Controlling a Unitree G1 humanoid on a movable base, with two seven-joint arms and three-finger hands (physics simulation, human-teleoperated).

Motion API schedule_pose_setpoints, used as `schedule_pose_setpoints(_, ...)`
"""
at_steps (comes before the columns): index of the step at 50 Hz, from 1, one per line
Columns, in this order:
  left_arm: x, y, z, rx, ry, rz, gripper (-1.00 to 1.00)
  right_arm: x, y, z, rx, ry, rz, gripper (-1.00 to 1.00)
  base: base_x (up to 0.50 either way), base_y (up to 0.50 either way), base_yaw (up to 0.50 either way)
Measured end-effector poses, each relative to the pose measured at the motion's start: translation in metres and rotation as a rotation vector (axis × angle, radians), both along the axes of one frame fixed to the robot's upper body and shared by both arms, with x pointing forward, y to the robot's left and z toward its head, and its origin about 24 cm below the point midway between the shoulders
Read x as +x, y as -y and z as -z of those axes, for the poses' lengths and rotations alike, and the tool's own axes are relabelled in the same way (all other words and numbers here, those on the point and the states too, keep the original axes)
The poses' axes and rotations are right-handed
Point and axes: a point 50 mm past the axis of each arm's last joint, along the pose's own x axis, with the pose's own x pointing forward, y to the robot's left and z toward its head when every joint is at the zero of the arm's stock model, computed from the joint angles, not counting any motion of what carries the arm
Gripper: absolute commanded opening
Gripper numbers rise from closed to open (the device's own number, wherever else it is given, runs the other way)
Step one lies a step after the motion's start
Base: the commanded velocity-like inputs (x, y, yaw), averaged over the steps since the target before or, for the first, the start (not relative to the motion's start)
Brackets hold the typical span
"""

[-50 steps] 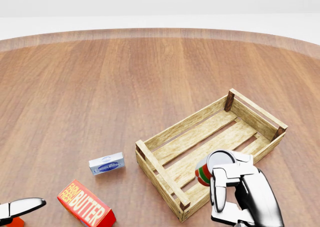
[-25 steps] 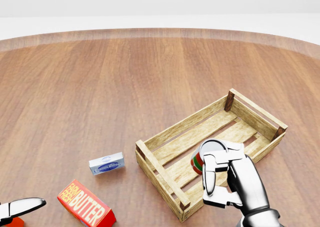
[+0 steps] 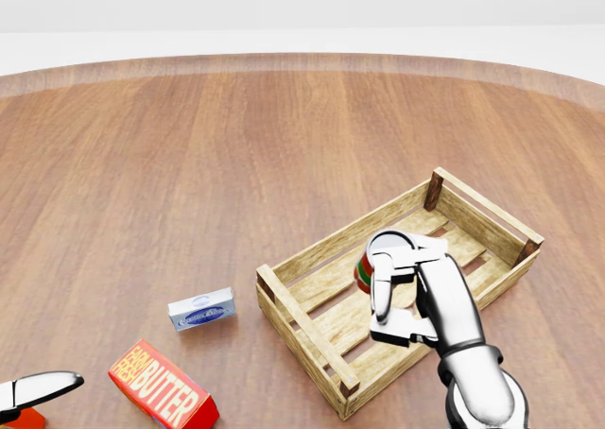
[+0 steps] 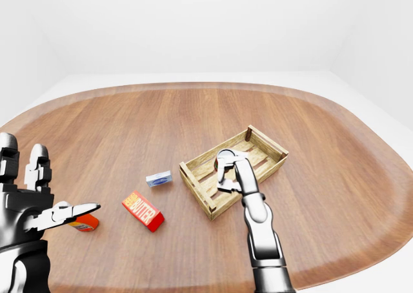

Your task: Pick up the tomato sauce, and put it in the wooden tray.

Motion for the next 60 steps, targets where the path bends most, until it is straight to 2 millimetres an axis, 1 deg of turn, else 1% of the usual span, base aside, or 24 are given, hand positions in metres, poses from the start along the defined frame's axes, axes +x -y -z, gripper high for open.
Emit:
schedule_pose_setpoints(12,0.000,0.000,0.000,-0.001,0.000,0.000,1.00,0.017,-0.003,-0.005,0.005,-0.001,0.010,-1.00,0.00,0.00,0.00)
schedule_pose_setpoints(38,0.001,0.000,0.001,-0.001,-0.005,0.002,1.00,0.046,-0.006,-0.011,0.004,-0.009,0.032,-1.00,0.00,0.00,0.00)
schedule_pose_setpoints(51,0.001,0.001,0.001,-0.001,-0.005,0.003,1.00,0.065,-0.004,-0.008,0.001,-0.022,0.063,-1.00,0.00,0.00,0.00)
schedule_pose_setpoints(60,0.001,0.001,0.001,0.000,-0.005,0.004,1.00,0.073,-0.003,-0.006,0.001,-0.033,0.077,-1.00,0.00,0.00,0.00)
